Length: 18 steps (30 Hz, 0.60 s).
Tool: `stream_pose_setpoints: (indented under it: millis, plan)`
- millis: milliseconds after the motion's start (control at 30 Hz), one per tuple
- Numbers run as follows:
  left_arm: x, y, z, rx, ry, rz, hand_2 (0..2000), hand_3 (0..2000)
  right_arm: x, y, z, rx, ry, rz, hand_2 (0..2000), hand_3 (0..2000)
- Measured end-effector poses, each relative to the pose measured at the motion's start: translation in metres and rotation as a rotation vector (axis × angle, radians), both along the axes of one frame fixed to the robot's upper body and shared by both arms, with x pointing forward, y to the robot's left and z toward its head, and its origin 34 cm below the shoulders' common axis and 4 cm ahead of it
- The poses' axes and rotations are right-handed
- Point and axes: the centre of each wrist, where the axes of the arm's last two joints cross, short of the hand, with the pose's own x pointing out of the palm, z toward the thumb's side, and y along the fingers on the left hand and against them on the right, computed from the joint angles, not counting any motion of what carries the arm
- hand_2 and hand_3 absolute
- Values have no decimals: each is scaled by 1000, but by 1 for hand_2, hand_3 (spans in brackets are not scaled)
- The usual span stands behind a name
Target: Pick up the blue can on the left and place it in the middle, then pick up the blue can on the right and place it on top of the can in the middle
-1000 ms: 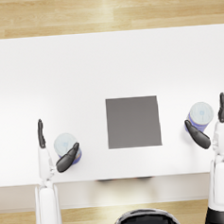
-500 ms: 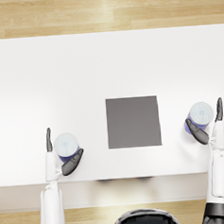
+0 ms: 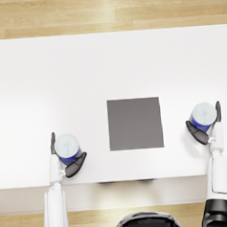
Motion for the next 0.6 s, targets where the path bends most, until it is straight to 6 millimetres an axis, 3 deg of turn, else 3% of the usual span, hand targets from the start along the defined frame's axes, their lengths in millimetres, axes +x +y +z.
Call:
stream_pose_setpoints:
  millis: [200, 233, 267, 333, 367, 467, 600]
  plan:
    - [7, 0, -7, -14, -9, 2, 0, 0, 9, 0, -6, 26, 29, -7, 0, 0]
    - [9, 0, -8, -16, -11, 2, 1361, 327, 11, -1, -6, 32, 35, -6, 1361, 327]
    - [10, 1, -7, -19, -11, -10, 2000, 653, 12, -2, -6, 40, 40, 28, 2000, 653]
    - [10, 1, -7, -24, -15, -36, 2000, 1307, 13, -4, -5, 56, 47, 89, 2000, 1307]
    - [10, 0, -6, -26, -17, -41, 2000, 1520, 12, -4, -5, 58, 40, 83, 2000, 1520]
    - [12, -8, 7, -26, -40, -58, 2000, 1520, 9, -2, 8, 40, -26, 42, 2000, 1520]
    - [28, -42, 52, -40, -201, -163, 2000, 1520, 4, 15, 47, -1, -190, 98, 2000, 1520]
